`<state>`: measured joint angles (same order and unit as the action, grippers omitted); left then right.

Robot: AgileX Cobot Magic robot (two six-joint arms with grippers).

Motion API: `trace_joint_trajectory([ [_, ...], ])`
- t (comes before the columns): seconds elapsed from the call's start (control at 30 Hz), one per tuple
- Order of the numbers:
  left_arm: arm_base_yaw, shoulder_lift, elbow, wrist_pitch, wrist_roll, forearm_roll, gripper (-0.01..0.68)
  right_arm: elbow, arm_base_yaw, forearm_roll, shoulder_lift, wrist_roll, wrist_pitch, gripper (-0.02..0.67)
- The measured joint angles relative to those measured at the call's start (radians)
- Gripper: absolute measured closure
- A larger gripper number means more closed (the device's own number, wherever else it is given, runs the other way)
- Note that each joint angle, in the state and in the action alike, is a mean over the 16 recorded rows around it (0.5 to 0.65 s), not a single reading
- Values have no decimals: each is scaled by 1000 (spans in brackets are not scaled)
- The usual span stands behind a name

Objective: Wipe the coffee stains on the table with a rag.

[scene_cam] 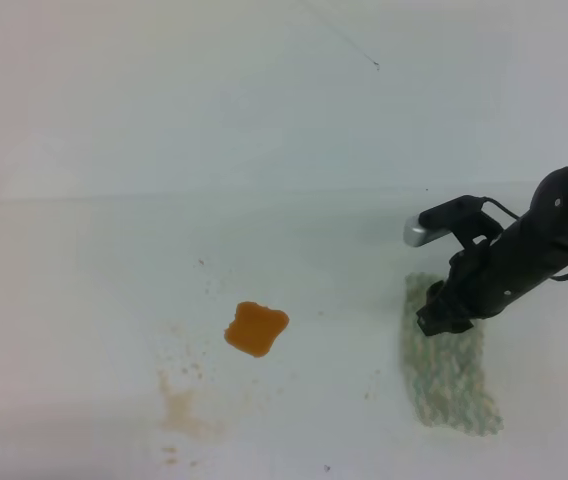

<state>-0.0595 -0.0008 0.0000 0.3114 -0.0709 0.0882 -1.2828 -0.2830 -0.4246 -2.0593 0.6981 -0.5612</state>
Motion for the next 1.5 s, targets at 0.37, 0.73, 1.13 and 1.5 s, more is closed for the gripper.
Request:
trace_joint_trajectory([
  [0.37, 0, 0, 0, 0, 0, 0, 675, -1, 0, 13, -23, -6, -1, 512],
  [0.73, 0, 0, 0, 0, 0, 0, 675, -25, -11, -26, -24, 11, -26, 636],
  [1.13, 0, 0, 0, 0, 0, 0, 675, -186, -107, -93, -33, 50, -83, 642],
  [1.5, 0, 0, 0, 0, 0, 0, 675, -326, -162, 93, -40, -24, -224, 543],
])
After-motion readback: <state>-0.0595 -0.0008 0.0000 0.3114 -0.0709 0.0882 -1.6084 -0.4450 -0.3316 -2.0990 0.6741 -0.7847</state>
